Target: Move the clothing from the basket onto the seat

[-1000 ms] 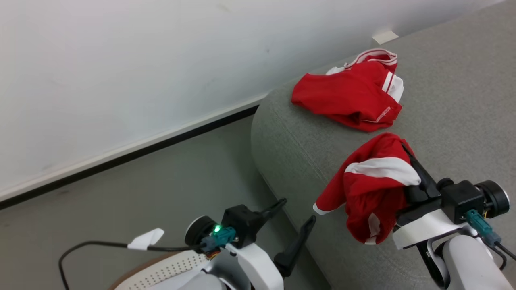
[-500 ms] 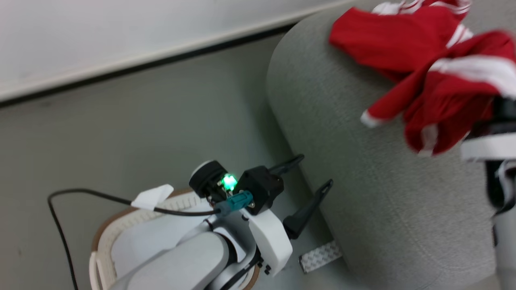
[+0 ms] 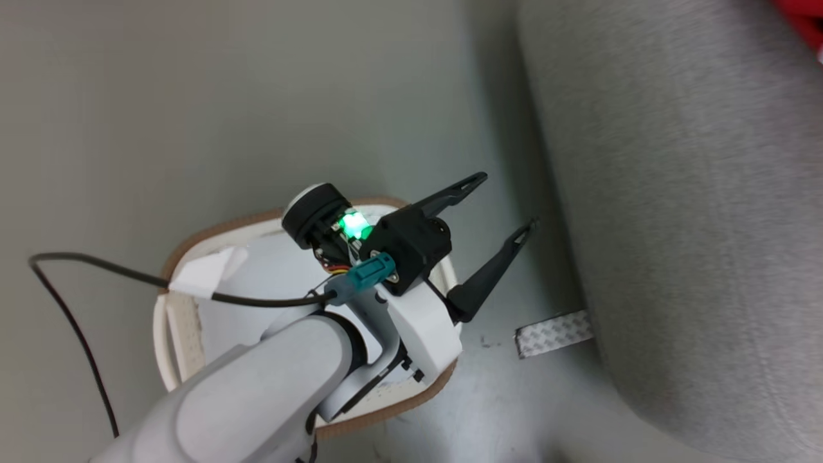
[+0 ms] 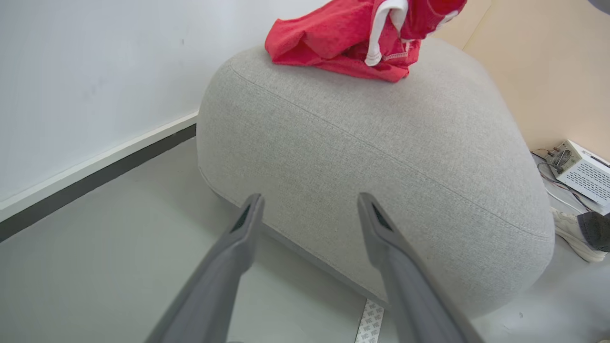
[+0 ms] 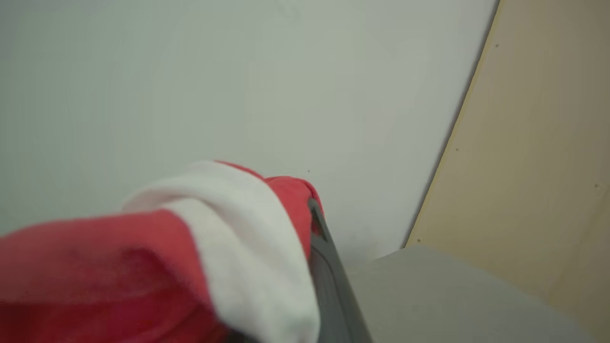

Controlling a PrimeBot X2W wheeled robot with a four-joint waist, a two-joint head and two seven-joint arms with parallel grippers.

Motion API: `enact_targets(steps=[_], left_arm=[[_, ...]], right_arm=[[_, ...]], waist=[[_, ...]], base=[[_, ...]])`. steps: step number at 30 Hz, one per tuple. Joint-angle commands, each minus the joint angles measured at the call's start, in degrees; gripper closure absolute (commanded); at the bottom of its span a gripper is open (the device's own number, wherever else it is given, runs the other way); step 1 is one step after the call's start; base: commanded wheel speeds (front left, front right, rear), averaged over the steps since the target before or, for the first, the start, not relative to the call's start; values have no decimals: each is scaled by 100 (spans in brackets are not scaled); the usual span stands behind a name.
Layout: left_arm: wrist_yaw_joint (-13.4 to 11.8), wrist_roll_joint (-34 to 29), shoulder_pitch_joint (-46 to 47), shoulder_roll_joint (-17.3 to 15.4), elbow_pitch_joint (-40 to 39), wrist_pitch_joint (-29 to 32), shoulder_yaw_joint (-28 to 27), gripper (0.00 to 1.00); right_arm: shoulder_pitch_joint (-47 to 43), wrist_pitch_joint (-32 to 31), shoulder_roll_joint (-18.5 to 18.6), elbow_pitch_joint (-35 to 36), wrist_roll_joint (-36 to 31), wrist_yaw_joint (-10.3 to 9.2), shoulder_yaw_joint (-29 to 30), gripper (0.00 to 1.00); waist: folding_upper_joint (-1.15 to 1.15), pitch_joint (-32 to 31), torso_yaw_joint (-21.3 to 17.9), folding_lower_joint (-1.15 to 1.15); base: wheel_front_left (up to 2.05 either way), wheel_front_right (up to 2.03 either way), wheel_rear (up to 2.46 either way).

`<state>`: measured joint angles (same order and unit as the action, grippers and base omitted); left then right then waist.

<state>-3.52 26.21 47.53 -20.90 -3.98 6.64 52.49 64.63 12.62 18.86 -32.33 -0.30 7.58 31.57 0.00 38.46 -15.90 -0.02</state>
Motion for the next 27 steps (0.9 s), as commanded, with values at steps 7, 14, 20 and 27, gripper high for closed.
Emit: enact_targets(steps=[7,14,20,27], left_arm=[[-57,-41,-11,-78,-15,-62,-15,0],[-195,64,-204,-206,107,-127,-95,0],[-423,215,-448,-243,189,-383,-300,0],[-614,462,-1040,-353,348,-795,-476,0]], right_arm=[[-315,141,-15,-1219,-751,-16,1145,100],[-788,252,-375,-1740,-1294,-17,1720,0],[-1385,247,-752,-1254,-1145,-17,1366,0],[-2544,248,-1113,-562,-929,-17,837,0]], waist=[[0,415,321,2],[0,254,176,2],[0,-153,-3,2],[0,-854,-214,2]], base=[[0,0,0],[0,0,0],[0,0,0],[0,0,0]])
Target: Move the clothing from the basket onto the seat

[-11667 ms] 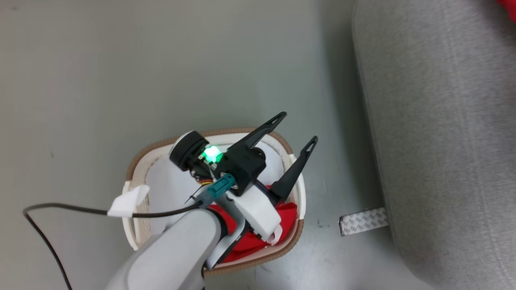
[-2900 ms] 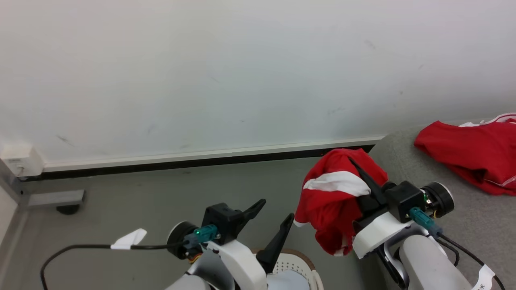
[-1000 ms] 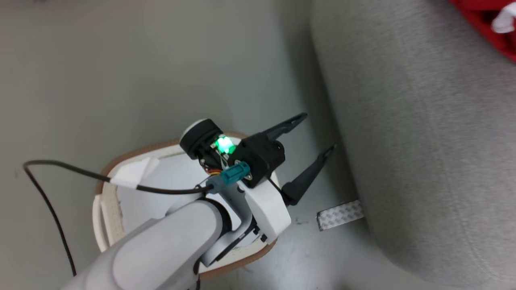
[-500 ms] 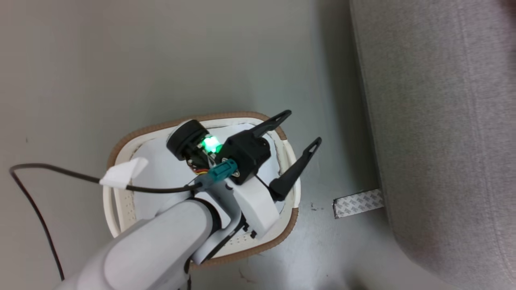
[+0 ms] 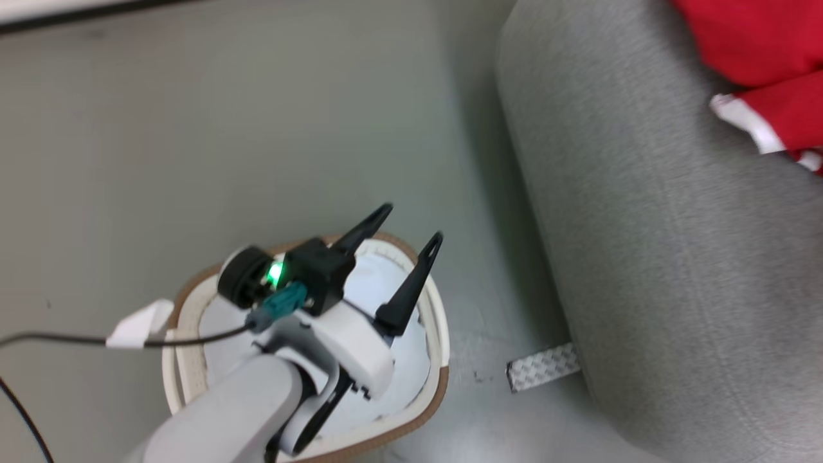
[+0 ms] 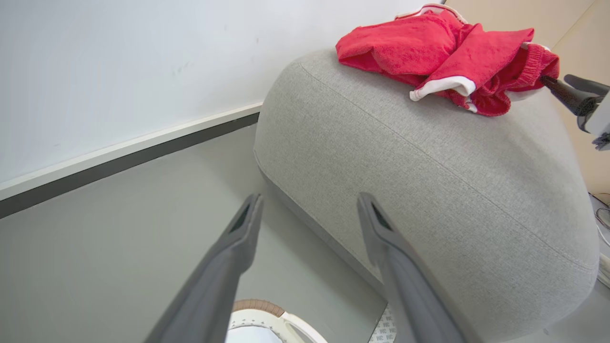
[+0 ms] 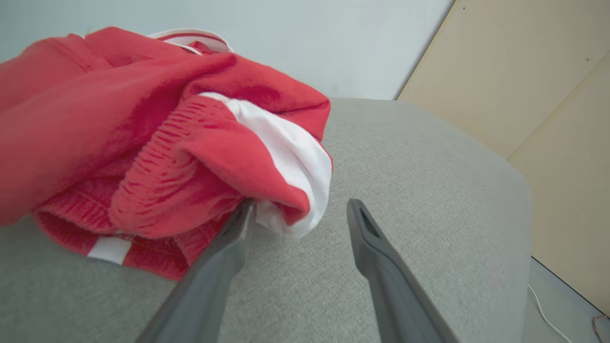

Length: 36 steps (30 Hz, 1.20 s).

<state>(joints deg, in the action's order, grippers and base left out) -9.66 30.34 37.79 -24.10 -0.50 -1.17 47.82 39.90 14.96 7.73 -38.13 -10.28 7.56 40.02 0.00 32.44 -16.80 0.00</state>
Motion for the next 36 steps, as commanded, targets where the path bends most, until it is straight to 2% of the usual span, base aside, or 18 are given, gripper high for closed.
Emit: enact_targets(steps=[1,5,11,18,24,31,36], left_arm=[[-32,97,-167,-51,29,-86,-25,0],[-170,163,-536,-120,147,-380,-109,0],[-313,336,-1014,-44,398,-959,-286,0],[-491,446,-1584,122,716,-1349,-578,0],[-591,332,-2209,266,759,-1396,-1204,0],[-439,-146,-3009,535,687,-1397,-2159,0],[-131,-463,-3379,779,752,-1397,-2665,0]], right_arm=[[-262,14,-41,114,76,-15,-72,0],[-925,15,-138,484,123,-15,-270,0],[-1703,15,-232,1147,170,-16,-678,0],[-2372,15,-365,2063,439,-15,-1467,0],[-2905,15,-458,2538,707,-16,-2263,0],[-3440,16,-488,2600,1064,-15,-3068,0],[-3669,15,-481,2528,1318,-15,-3574,0]], waist=[[0,-360,-149,0],[0,-775,-210,0],[0,-1386,-105,0],[0,-2073,286,0],[0,-2564,679,0],[0,-2991,1044,0],[0,-3151,1160,0]], base=[[0,0,0],[0,0,0],[0,0,0],[0,0,0],[0,0,0],[0,0,0],[0,0,0]])
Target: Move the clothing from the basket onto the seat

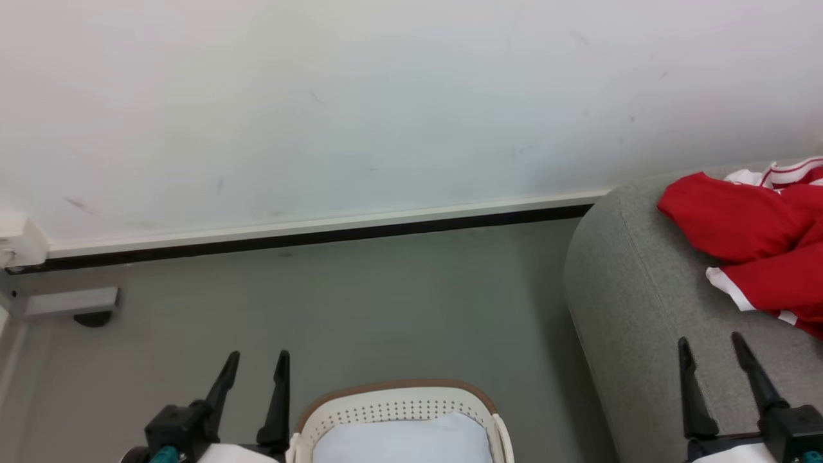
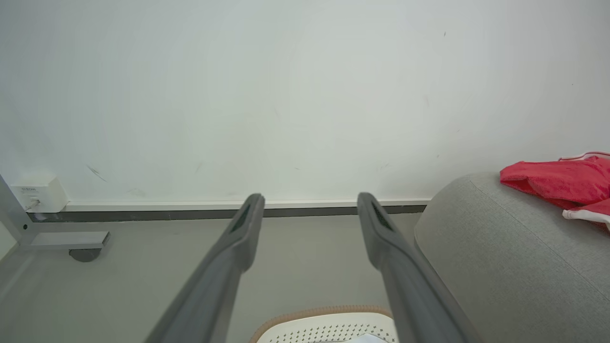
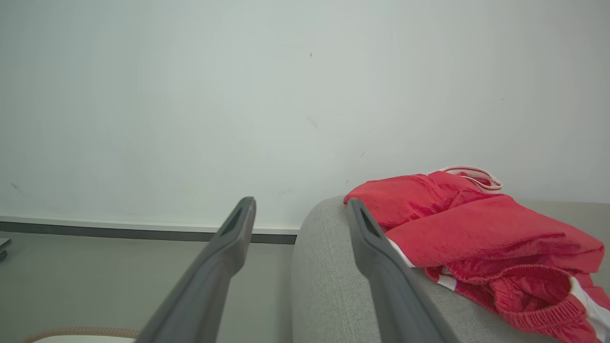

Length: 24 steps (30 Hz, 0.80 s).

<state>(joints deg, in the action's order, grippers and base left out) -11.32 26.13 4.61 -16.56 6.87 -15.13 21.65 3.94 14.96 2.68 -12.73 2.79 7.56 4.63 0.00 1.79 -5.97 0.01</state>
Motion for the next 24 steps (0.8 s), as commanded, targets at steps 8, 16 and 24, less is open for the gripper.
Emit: enact_targets(steps=[8,16,24], left_arm=[[419,-481,-388,399,226,-1,-516,0],[697,-821,-612,759,370,-2,-916,0],[951,-1050,-637,961,507,-2,-1164,0]], right_arm=[[-218,16,26,-204,118,-15,-246,0],[-138,16,22,-368,179,-15,-277,0],[-135,16,22,-418,275,-15,-347,0]], waist=[[0,-261,84,-1],[0,-369,131,-1],[0,-393,226,-1]], base=[[0,0,0],[0,0,0],[0,0,0]])
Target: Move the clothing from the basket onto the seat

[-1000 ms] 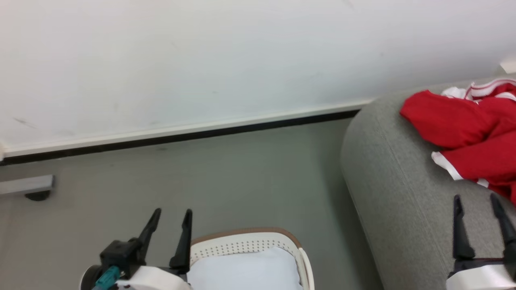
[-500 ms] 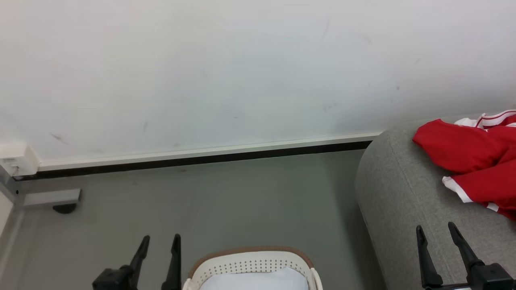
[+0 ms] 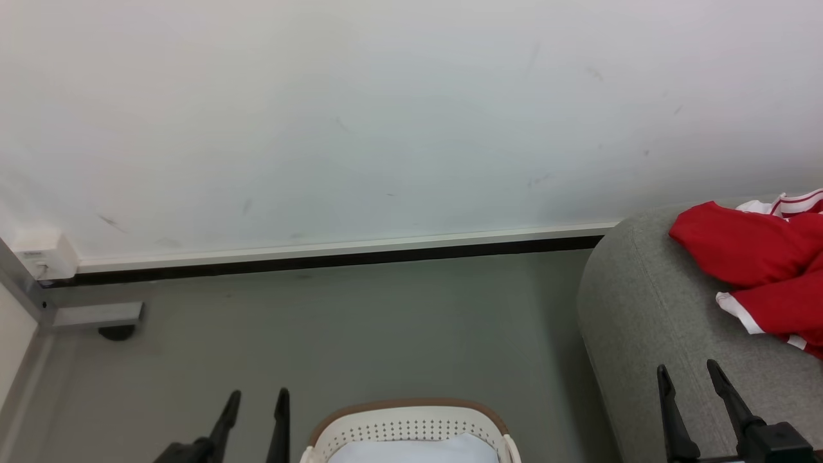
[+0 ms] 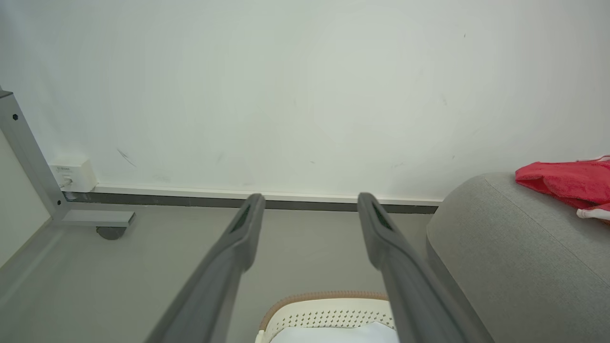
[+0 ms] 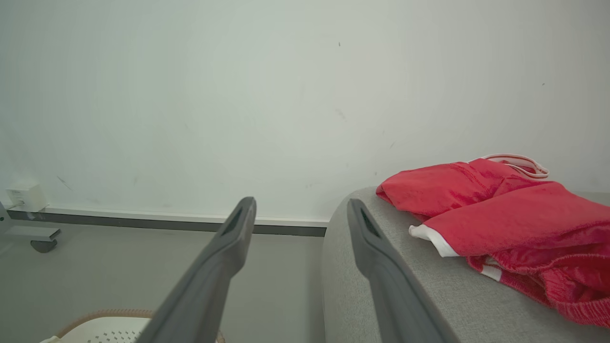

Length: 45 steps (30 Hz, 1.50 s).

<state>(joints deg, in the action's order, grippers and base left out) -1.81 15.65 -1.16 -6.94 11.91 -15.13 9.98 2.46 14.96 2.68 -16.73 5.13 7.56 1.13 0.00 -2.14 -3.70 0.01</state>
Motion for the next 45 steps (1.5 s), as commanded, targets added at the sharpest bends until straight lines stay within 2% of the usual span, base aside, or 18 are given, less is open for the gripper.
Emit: enact_targets(steps=[1,2,5,25,45], left_arm=[[38,-35,-62,15,12,-2,-16,0],[35,-5,-3,26,27,0,-5,100],[36,10,-59,71,177,7,16,100],[193,1976,172,156,111,569,-428,100],[298,3555,328,223,21,1004,-767,100]], right_arm=[[0,16,22,-19,52,-15,-3,0],[-8,0,-3,-12,12,1,-7,100],[-76,-35,-50,-158,26,1,-8,100],[92,-587,-27,-62,2261,-1,147,100],[210,-1016,-5,22,4047,-4,256,100]], waist=[[0,-4,7,-1],[0,-3,7,-1],[0,-4,10,-1],[0,29,68,-1],[0,62,125,-1]], base=[[0,0,0],[0,0,0],[0,0,0],[0,0,0],[0,0,0]])
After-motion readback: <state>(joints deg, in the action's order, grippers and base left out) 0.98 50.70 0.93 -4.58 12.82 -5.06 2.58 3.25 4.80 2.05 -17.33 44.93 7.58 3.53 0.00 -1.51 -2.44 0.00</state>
